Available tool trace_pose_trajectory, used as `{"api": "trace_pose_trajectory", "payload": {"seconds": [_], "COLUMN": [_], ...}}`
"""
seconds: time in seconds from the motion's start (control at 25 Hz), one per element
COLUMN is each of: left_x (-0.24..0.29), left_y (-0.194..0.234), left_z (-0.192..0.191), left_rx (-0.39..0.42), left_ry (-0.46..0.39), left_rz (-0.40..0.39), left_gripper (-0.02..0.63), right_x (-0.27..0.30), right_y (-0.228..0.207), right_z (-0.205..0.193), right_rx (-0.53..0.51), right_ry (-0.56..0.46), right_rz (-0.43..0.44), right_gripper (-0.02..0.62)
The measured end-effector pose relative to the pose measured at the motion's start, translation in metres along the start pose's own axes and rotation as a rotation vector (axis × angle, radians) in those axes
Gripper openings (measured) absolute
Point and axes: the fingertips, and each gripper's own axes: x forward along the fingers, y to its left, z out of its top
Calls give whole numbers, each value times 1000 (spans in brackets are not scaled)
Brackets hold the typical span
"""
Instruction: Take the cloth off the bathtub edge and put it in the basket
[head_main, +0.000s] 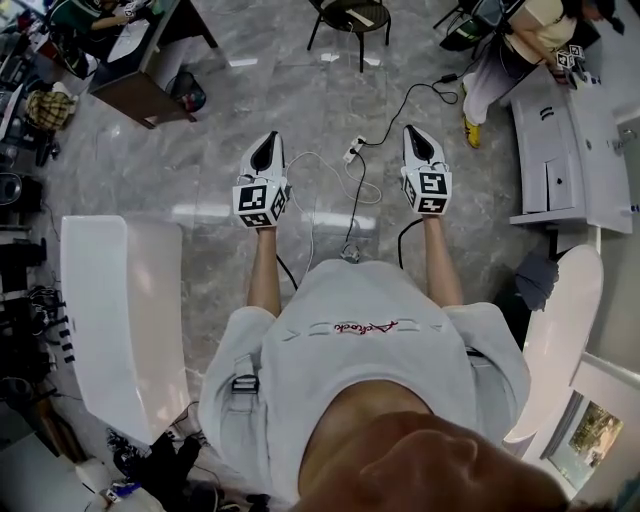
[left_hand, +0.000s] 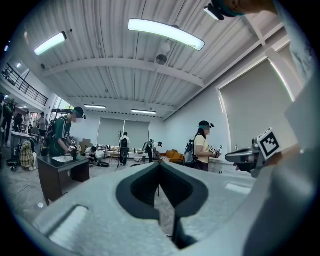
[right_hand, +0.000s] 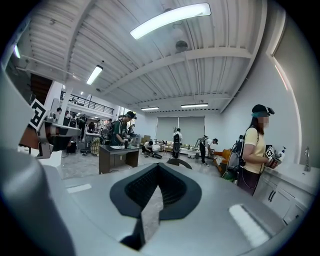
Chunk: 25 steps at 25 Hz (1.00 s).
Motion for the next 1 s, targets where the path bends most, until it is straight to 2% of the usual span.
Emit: {"api": "trace_pose_trajectory", "payload": {"seconds": [0.4, 0.68, 1.0], "left_x": [39, 68, 126], "left_y": [-16, -23, -10], "left_z": [-8, -12, -3], "left_rx": [-2, 5, 8], "left_ry": [21, 23, 15], "left_rz": [-21, -84, -163], "left_gripper": [0, 0, 0], "right_x": [15, 25, 62], "right_y": [-33, -43, -54], "right_z": [-14, -17, -5], "right_rx": [15, 17, 14], "right_ry": [19, 17, 17], "right_rz": [-14, -54, -113], "right_gripper": [6, 6, 6]}}
